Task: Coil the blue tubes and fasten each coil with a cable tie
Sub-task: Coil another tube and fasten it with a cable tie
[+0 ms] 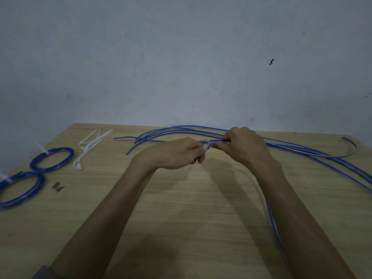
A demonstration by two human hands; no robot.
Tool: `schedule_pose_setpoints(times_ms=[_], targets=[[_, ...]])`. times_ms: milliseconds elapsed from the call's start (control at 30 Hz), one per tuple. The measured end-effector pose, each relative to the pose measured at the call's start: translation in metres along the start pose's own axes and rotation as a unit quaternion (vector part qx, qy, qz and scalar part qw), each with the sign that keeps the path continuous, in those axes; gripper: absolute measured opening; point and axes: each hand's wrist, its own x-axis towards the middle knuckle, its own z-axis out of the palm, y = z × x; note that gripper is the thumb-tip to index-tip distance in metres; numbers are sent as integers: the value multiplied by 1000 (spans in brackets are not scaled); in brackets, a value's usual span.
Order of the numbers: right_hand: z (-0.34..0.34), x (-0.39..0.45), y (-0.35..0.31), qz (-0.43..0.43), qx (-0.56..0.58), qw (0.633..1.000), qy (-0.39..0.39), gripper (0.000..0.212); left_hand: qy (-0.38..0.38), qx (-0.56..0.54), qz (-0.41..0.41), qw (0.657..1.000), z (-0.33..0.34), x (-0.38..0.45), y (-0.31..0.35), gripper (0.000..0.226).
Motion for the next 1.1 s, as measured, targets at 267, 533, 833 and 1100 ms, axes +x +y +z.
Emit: schedule_pose_setpoints(times_ms=[267,533,833,1100], targets=[[-5,2,-1,-52,-20,998,-15,36,68,218,-47,973,29,18,-13,28],[-39,16,-14,-64,12,996,64,19,103,319,48,941,48,29,-19,29],[-58,29,-63,-133,-16,975,177,12,324,238,62,914,-6,15,-21,23],[-22,18,-92,-156,139,964,165,30,347,21,57,936,-28,-2,-37,35]])
